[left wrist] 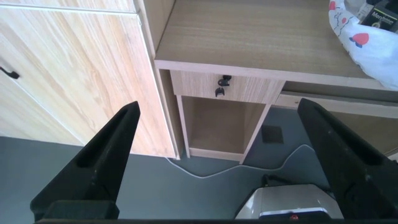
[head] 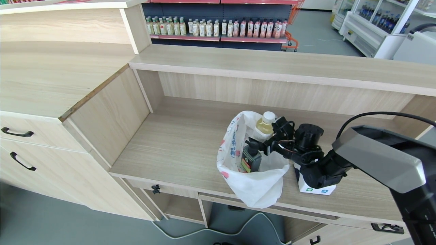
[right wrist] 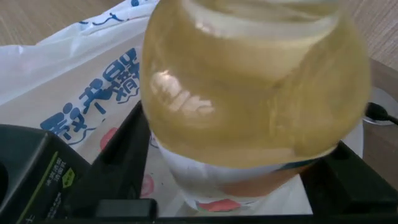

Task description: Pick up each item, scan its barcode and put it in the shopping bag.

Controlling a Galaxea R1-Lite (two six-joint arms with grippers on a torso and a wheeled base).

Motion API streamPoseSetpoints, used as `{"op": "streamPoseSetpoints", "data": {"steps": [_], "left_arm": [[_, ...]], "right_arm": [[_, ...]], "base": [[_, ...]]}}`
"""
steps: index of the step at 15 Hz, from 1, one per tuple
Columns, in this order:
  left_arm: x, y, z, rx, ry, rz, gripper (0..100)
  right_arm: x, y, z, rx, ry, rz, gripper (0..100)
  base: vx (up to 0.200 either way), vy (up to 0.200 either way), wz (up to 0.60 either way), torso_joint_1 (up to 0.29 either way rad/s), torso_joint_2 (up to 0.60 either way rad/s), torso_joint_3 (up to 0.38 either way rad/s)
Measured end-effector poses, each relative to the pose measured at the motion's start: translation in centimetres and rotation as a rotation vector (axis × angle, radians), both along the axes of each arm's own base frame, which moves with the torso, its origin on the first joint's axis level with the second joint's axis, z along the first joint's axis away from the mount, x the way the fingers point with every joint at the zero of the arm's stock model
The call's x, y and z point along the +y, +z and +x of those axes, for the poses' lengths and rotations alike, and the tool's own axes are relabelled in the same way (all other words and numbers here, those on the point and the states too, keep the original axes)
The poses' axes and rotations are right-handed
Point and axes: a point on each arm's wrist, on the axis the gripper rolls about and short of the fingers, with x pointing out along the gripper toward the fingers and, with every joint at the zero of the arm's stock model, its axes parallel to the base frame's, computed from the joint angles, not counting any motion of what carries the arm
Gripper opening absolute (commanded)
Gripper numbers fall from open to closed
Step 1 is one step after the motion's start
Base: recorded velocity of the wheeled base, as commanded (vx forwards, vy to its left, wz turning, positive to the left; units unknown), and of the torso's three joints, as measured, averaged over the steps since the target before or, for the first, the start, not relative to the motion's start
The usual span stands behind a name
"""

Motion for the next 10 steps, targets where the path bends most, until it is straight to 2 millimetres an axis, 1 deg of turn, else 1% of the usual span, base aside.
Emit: {"op": "streamPoseSetpoints", "data": {"steps": [3, 5, 8, 10], "left_arm": [[0.0, 0.0, 0.0, 0.0, 0.0, 0.0, 100], [0.0, 0.0, 0.0, 0.0, 0.001, 0.0, 100], [0.0, 0.0, 0.0, 0.0, 0.0, 0.0, 100], [0.0, 0.0, 0.0, 0.0, 0.0, 0.0, 100]], "right_arm": [[-0.5, 1.3, -0.2, -0.022, 0.004, 0.009, 100], [-0.8, 3.2, -0.8, -0.054, 0.011, 0.019, 100], [-1.3, 6.5, -2.7, -0.081, 0.032, 0.045, 100], [-1.8, 9.0, -4.7, -0.082, 0.039, 0.083, 100]], "base": [[0.0, 0.0, 0.0, 0.0, 0.0, 0.0], [0.0, 0.0, 0.0, 0.0, 0.0, 0.0], [0.0, 0.0, 0.0, 0.0, 0.0, 0.0], [0.0, 0.0, 0.0, 0.0, 0.0, 0.0]]}}
